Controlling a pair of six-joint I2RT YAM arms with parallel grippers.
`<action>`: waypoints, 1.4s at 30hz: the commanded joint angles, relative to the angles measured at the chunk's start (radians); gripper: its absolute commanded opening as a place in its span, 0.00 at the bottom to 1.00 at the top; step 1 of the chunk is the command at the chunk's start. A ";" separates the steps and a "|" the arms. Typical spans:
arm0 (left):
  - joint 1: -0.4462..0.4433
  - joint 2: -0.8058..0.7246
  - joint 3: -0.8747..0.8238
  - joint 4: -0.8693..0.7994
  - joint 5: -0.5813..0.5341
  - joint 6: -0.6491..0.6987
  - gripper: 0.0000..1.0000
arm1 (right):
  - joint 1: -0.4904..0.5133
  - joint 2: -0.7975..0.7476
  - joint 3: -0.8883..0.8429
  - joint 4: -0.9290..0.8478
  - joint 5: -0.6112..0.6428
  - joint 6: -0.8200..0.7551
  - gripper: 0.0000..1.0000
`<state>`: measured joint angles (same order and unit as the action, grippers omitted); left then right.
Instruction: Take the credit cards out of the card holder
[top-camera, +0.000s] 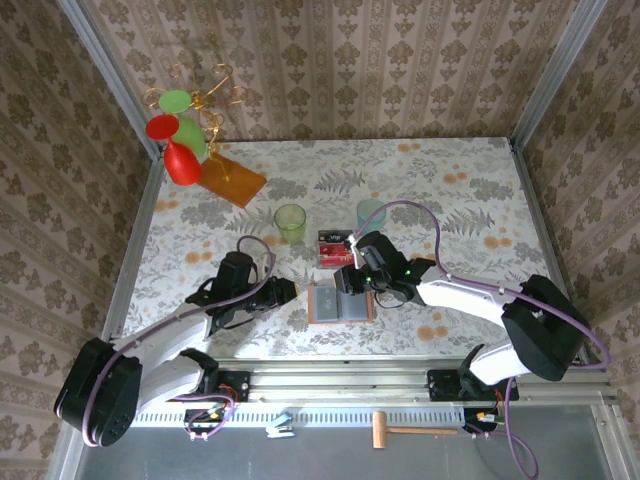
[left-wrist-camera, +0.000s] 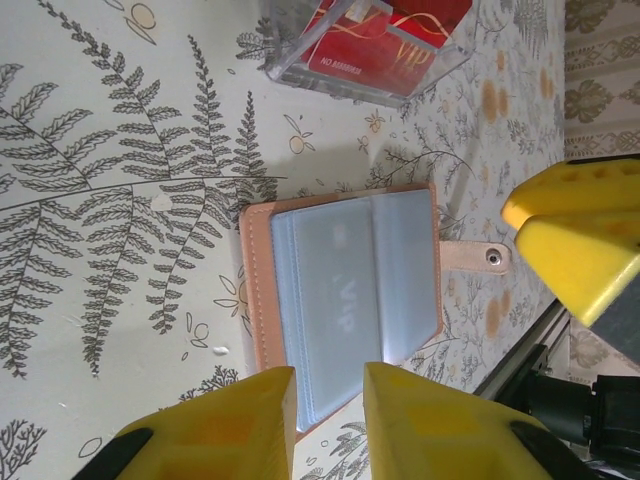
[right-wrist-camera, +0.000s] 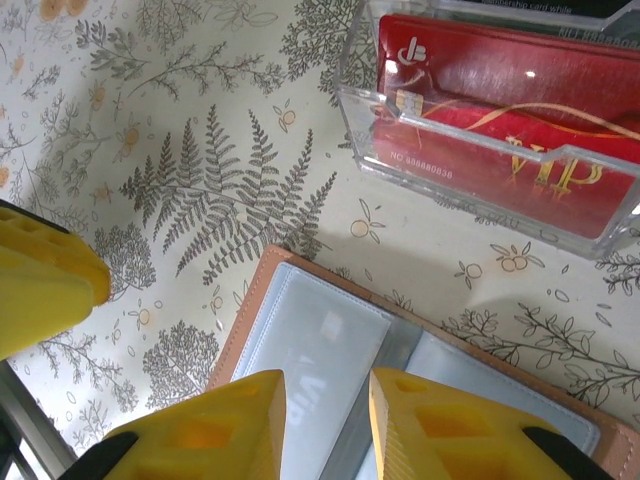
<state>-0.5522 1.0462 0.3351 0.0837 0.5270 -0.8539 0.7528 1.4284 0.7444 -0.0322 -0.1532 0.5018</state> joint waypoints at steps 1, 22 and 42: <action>-0.014 -0.013 -0.015 0.021 -0.042 -0.027 0.25 | 0.010 -0.019 -0.030 0.001 0.004 0.024 0.28; -0.154 0.142 0.064 0.042 -0.195 -0.113 0.20 | 0.084 0.080 -0.007 -0.023 0.008 0.270 0.27; -0.181 0.273 0.062 0.178 -0.082 -0.198 0.10 | 0.087 0.171 0.041 0.028 -0.104 0.391 0.27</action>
<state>-0.7261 1.2942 0.4042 0.2131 0.4072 -1.0309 0.8314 1.5906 0.7647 -0.0074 -0.2554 0.8726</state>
